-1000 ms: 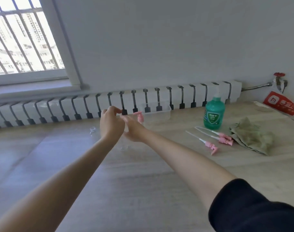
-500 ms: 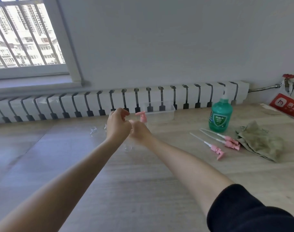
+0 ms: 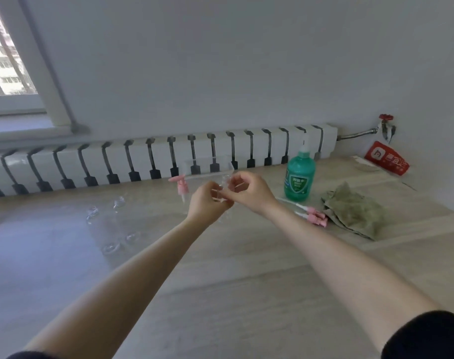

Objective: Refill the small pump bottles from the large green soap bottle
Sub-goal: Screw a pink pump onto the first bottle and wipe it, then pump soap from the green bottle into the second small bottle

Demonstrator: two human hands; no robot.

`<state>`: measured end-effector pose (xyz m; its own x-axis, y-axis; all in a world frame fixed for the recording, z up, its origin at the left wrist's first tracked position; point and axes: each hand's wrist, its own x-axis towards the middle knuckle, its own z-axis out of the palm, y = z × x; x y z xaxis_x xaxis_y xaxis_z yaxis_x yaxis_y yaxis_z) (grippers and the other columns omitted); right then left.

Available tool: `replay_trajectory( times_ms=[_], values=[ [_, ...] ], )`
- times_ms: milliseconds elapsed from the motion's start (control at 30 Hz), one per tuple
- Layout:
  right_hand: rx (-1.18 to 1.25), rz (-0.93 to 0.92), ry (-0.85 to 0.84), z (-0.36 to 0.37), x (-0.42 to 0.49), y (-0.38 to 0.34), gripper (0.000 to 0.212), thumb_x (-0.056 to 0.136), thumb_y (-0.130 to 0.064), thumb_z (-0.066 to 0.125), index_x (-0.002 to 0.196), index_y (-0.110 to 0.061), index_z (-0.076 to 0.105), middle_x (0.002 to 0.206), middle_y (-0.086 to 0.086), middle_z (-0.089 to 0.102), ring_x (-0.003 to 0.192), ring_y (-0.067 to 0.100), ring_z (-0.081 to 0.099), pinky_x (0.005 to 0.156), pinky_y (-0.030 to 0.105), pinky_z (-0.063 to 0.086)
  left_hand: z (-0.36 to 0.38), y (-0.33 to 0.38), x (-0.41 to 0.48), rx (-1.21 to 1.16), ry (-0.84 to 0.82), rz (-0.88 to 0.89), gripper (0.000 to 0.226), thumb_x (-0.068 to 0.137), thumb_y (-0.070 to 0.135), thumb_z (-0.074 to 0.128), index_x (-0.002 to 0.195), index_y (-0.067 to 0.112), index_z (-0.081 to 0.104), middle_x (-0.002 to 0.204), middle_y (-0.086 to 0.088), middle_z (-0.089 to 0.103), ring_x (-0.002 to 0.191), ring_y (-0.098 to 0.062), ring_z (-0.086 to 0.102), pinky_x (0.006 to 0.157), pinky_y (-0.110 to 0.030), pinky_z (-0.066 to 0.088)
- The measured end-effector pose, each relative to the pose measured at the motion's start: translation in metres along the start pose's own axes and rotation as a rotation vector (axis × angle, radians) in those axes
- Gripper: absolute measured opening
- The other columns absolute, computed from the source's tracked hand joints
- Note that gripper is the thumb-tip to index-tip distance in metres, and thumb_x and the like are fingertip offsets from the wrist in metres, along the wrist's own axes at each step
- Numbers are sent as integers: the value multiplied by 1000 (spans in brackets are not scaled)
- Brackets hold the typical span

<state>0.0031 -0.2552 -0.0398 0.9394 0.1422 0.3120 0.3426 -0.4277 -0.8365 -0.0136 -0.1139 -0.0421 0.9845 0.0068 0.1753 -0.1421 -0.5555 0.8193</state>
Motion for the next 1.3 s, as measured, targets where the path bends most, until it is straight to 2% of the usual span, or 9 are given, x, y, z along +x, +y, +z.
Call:
replay_trajectory(
  times_ms=[100, 233, 300, 400, 467, 600, 767, 1000, 1300],
  values=[
    [-42, 3, -8, -20, 3, 5, 45, 79, -42, 72, 114, -15, 63, 107, -5, 65, 97, 9, 61, 84, 24, 49, 12, 3, 4, -31, -8, 8, 35, 74, 24, 78, 99, 11, 57, 93, -1, 64, 86, -17, 63, 70, -28, 52],
    [-326, -41, 622, -59, 20, 17, 36, 90, -22, 58, 124, -11, 54, 125, 2, 54, 116, 16, 50, 97, 28, 41, 20, 4, 9, -37, -56, -13, 36, 74, 26, 79, 100, 14, 57, 99, 1, 62, 90, -15, 61, 70, -23, 49],
    [-447, 68, 793, -81, 33, 28, 46, 85, -12, 58, 129, -7, 47, 132, 7, 48, 122, 23, 45, 100, 32, 39, 22, 5, 14, -29, -81, -21, 35, 72, 23, 79, 98, 14, 56, 101, 0, 62, 92, -16, 60, 69, -23, 48],
    [-464, 293, 780, -100, 47, 47, 66, 86, -17, 60, 143, -7, 30, 146, 13, 33, 132, 29, 36, 104, 42, 39, 24, 5, 19, -30, -123, -40, 37, 70, 18, 81, 96, 15, 54, 101, -2, 63, 91, -17, 61, 68, -23, 48],
    [-406, 338, 771, -106, 52, 55, 61, 91, -20, 56, 144, -10, 28, 146, 11, 34, 131, 28, 40, 100, 43, 43, 25, 6, 20, -22, -140, -43, 38, 69, 17, 81, 94, 15, 53, 98, -2, 63, 89, -17, 61, 70, -24, 50],
    [-343, 319, 663, -109, 54, 62, 37, 100, -23, 43, 135, -11, 43, 133, 5, 51, 117, 23, 53, 80, 28, 39, 26, 6, 25, -10, -145, -54, 37, 69, 16, 81, 91, 16, 52, 94, -1, 63, 88, -18, 62, 74, -30, 52],
    [-443, 234, 675, -109, 49, 56, 25, 100, -20, 43, 119, -6, 48, 111, 10, 57, 84, 17, 51, 66, 28, 39, 22, 3, 29, -2, -133, -61, 37, 70, 15, 79, 96, 12, 52, 94, 0, 63, 87, -17, 61, 72, -28, 51],
    [-403, -5, 588, -86, 55, 15, 30, 99, -24, 45, 123, -8, 48, 105, 3, 57, 85, 12, 54, 68, 22, 39, 12, -6, 32, -31, -81, -90, 36, 74, 13, 77, 103, 14, 57, 98, -6, 65, 87, -19, 63, 69, -26, 51],
    [-348, -39, 357, -11, 40, 0, 19, 97, -26, 49, 110, -13, 48, 90, -1, 55, 75, 13, 56, 65, 23, 48, -10, -17, 20, -43, 8, -93, 36, 74, 10, 77, 100, 15, 52, 104, -1, 59, 95, -17, 57, 81, -30, 49]
  ],
)
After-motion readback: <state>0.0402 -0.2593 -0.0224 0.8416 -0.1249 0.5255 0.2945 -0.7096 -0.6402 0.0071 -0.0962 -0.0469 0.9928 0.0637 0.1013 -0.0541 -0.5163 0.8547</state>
